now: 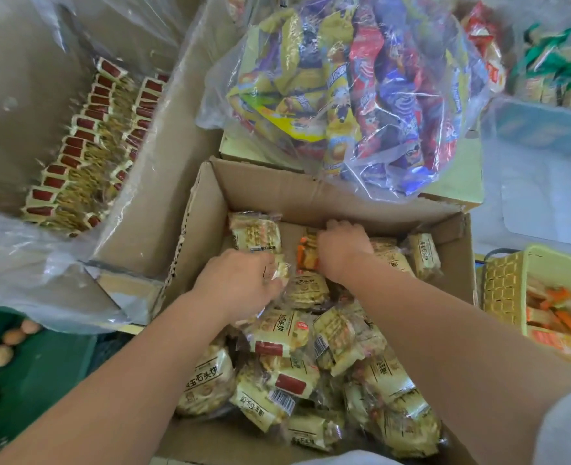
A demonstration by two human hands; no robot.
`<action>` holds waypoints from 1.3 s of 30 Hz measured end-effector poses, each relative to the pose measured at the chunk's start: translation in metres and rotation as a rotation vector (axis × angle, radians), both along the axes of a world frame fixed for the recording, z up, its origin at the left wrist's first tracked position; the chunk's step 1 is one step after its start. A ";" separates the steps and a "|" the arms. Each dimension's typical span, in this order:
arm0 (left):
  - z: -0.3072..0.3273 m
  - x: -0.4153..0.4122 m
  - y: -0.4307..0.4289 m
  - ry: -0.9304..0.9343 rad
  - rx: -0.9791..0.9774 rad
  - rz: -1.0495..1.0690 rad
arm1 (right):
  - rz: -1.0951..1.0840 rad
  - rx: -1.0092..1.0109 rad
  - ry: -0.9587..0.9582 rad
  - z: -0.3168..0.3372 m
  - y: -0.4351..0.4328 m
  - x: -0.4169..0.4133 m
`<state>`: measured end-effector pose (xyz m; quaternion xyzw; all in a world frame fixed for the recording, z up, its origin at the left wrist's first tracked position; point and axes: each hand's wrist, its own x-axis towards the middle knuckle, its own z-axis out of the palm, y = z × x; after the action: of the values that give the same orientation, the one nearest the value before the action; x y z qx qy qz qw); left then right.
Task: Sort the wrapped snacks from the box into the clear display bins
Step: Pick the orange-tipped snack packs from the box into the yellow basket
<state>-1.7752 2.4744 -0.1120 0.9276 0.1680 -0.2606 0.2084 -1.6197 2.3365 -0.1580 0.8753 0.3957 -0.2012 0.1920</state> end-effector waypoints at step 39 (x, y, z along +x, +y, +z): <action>-0.057 0.072 0.019 0.149 0.196 -0.062 | -0.736 1.081 0.504 0.084 -0.121 -0.066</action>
<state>-1.7030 2.4931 -0.1692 0.9263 0.1787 -0.3177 0.0957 -1.6860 2.2153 -0.0738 0.8519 0.1505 -0.2250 -0.4483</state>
